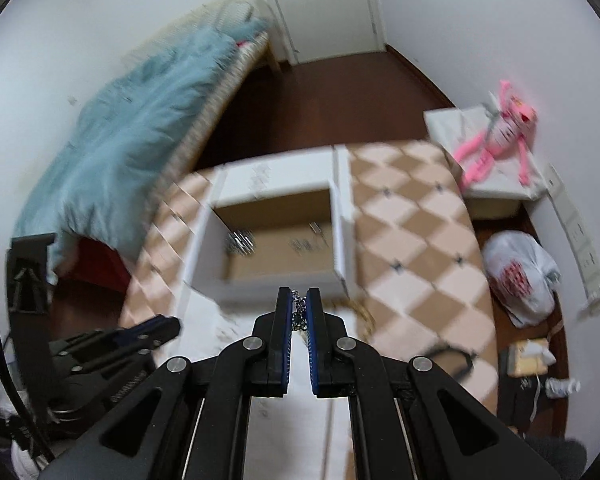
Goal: Organize jewelry
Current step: 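Carry the chain and ring into the white box and open both tools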
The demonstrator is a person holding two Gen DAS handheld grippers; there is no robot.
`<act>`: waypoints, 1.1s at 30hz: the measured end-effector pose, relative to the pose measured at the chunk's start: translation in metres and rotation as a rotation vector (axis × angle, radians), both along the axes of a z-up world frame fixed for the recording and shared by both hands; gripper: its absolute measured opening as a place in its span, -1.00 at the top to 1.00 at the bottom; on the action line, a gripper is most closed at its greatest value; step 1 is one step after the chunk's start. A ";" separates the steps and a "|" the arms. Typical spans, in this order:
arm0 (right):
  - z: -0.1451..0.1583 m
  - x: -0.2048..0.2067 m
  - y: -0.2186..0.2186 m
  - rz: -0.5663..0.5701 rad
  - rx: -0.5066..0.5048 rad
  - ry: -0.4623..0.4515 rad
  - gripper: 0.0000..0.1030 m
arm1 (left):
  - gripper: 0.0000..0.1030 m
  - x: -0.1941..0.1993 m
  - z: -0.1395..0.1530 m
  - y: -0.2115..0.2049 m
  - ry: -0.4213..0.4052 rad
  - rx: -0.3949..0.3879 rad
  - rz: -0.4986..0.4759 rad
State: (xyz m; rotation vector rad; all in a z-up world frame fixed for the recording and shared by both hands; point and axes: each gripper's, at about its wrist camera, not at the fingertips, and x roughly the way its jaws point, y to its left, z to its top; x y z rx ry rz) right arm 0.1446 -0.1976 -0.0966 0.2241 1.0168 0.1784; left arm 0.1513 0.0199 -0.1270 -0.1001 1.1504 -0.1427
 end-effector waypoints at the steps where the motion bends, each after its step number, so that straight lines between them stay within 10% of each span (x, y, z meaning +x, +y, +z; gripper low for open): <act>1: 0.008 0.011 0.003 0.014 0.012 -0.014 0.86 | 0.81 0.008 0.004 0.002 -0.005 -0.012 0.003; 6: 0.014 0.062 0.017 0.066 0.015 -0.022 0.86 | 0.81 0.050 0.009 0.007 0.004 -0.055 0.014; 22: -0.101 0.144 0.020 0.156 0.101 0.332 0.84 | 0.75 0.122 -0.049 -0.003 0.237 -0.147 -0.005; 27: -0.097 0.144 0.019 0.157 0.021 0.338 0.56 | -0.26 0.123 -0.038 0.004 0.193 -0.107 0.029; 29: -0.092 0.142 0.017 0.148 -0.009 0.327 -0.18 | -0.47 0.121 -0.033 0.008 0.168 -0.072 0.042; 33: -0.084 0.134 0.018 0.130 -0.116 0.288 -0.41 | -0.68 0.112 -0.025 0.013 0.091 0.047 0.068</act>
